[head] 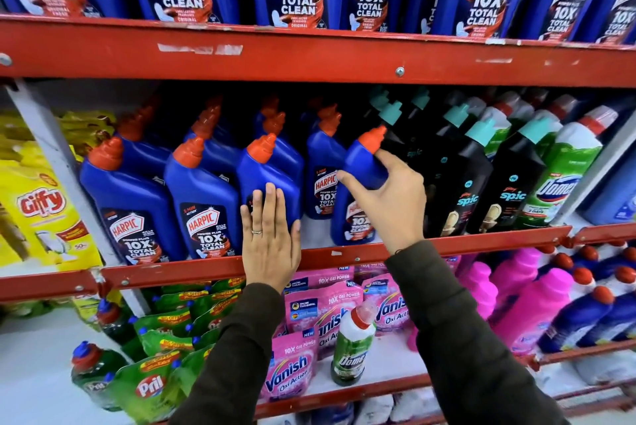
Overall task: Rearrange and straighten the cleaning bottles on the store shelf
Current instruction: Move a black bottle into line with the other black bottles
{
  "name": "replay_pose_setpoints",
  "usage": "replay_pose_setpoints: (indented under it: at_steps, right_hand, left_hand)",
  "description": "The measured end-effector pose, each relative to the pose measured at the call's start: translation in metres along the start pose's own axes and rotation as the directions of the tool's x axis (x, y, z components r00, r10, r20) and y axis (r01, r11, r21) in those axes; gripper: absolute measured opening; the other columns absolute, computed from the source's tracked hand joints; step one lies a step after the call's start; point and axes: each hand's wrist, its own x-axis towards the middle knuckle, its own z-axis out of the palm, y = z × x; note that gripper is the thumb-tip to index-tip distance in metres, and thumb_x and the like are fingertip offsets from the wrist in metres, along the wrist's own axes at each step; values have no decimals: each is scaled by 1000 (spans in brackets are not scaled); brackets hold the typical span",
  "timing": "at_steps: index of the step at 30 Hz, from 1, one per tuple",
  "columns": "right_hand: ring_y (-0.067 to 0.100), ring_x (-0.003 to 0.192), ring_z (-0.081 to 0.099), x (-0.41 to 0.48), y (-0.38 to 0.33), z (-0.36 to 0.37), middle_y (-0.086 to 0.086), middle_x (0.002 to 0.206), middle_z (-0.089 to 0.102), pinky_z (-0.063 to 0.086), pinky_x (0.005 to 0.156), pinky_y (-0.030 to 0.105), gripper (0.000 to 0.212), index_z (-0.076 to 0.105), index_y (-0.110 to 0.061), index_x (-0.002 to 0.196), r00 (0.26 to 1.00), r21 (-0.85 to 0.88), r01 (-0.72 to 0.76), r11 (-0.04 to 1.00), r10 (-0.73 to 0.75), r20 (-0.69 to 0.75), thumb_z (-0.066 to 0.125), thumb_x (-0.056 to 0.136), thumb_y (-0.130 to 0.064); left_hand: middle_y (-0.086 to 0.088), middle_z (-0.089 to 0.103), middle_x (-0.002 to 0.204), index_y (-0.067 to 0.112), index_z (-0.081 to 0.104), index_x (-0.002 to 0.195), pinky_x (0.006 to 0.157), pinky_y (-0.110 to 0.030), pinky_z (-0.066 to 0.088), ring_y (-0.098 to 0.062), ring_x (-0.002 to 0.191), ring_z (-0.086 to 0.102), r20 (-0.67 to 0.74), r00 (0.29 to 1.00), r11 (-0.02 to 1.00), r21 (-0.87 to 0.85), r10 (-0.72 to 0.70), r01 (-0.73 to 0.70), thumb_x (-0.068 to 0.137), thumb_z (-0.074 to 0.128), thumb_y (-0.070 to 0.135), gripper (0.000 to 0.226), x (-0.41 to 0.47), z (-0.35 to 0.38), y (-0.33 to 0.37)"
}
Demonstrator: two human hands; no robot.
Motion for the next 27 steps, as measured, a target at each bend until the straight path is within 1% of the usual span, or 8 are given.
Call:
replay_pose_setpoints:
  at_steps: [5, 10, 13, 16, 19, 21, 23, 27]
  right_hand:
    - [22, 104, 72, -14, -18, 22, 0, 113, 78, 57, 84, 33, 64, 72, -18, 124, 998, -84, 63, 994, -62, 18, 82, 78, -62]
    - [19, 108, 71, -19, -18, 23, -2, 117, 75, 59, 87, 34, 68, 69, -17, 127, 998, -57, 53, 997, -52, 18, 83, 77, -62]
    - [13, 119, 66, -22, -16, 18, -6, 128, 71, 56, 96, 30, 74, 64, -20, 134, 998, -1, 57, 998, -57, 30, 84, 76, -61]
    - [11, 129, 61, -19, -8, 1, -5, 139, 67, 47, 108, 26, 68, 60, -19, 140, 995, 87, 57, 995, -50, -81, 76, 87, -57]
    - [19, 130, 58, -5, 12, -24, 0, 137, 66, 42, 113, 46, 46, 63, -16, 136, 942, -15, 101, 995, -101, -319, 65, 99, -44]
    - [19, 135, 51, 8, 31, -44, 1, 140, 60, 34, 117, 50, 44, 61, -19, 137, 888, -74, 19, 997, -51, -457, 59, 102, -45]
    - [20, 142, 44, 23, 54, -63, 4, 147, 53, 27, 121, 48, 49, 56, -20, 142, 847, -80, -100, 992, 43, -530, 56, 102, -47]
    - [31, 154, 31, 52, 102, -93, 14, 162, 39, 22, 127, 48, 70, 38, -6, 156, 854, -116, -266, 957, 178, -489, 57, 101, -45]
  left_hand:
    - [-4, -14, 172, 7, -7, 164, 131, -43, -5, -22, 160, -11, 9, 1000, 1000, -7, -1, 1, 105, 39, 31, 78, -1, 1, -1]
    - [-4, -15, 172, 8, -7, 164, 131, -43, -5, -21, 160, -11, 18, 1000, 1000, -9, -4, 4, 106, 39, 32, 78, -2, 1, -2]
    - [-4, -15, 172, 8, -8, 164, 131, -42, -5, -21, 160, -11, 24, 1000, 1000, -14, -9, 9, 106, 38, 32, 78, -2, 1, -1]
    - [-4, -16, 172, 8, -9, 164, 131, -42, -6, -21, 160, -12, 27, 1000, 1000, -15, -7, 8, 106, 37, 33, 77, -2, 1, -1]
    - [-4, -17, 172, 9, -9, 164, 131, -41, -7, -21, 160, -13, 29, 999, 1000, -14, -16, 17, 106, 37, 33, 78, -2, 1, -1]
    - [-4, -17, 172, 9, -10, 164, 131, -41, -7, -21, 160, -13, 28, 1000, 1000, -14, -15, 15, 106, 37, 33, 78, -3, 1, 0]
    - [-4, -17, 172, 8, -9, 164, 131, -41, -7, -21, 159, -13, 26, 1000, 1000, -16, -16, 17, 106, 37, 32, 78, -3, 1, -1]
    - [-4, -16, 172, 8, -7, 164, 131, -42, -5, -22, 160, -12, 20, 1000, 1000, -25, -11, 11, 106, 39, 31, 78, -3, 2, -1]
